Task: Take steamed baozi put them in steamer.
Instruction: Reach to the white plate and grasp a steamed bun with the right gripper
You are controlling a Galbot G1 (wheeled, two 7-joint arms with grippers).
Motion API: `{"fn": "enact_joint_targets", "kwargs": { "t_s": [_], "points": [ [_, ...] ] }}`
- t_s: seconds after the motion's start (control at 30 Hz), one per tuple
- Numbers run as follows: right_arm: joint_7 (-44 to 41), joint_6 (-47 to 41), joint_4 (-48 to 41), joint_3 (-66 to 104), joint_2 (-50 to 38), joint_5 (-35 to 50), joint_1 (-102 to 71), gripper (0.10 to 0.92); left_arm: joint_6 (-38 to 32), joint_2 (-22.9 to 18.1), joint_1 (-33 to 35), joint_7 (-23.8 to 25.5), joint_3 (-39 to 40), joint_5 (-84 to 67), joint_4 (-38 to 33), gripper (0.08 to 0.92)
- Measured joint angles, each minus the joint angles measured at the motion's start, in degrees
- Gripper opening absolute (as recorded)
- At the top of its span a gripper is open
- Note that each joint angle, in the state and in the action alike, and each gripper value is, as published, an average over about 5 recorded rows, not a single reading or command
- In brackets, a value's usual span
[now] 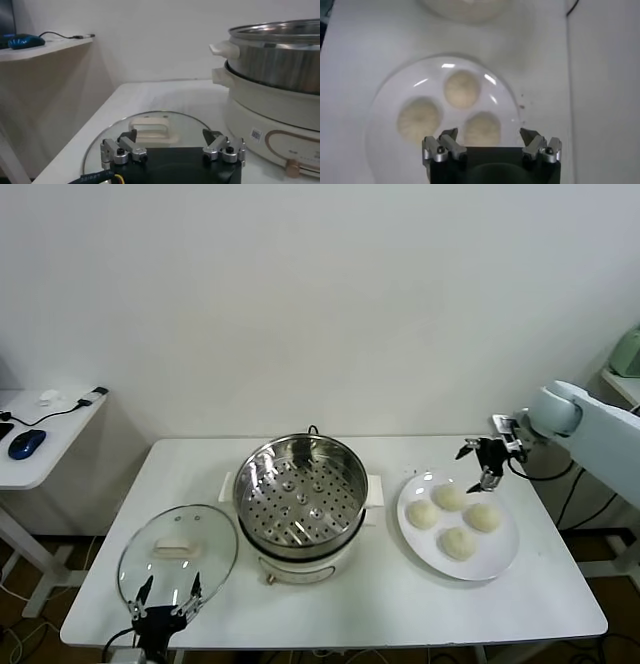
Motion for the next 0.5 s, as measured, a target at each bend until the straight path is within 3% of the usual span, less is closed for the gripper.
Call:
{"fn": "enact_joint_targets", "kwargs": {
  "t_s": [0.5],
  "points": [
    [1.5, -2.2, -11.3, 1.1, 8.4, -2.4, -5.3, 0.823, -1.0, -0.4, 0.3, -0.1, 0.9, 0.4, 1.2, 0.823]
  ]
}}
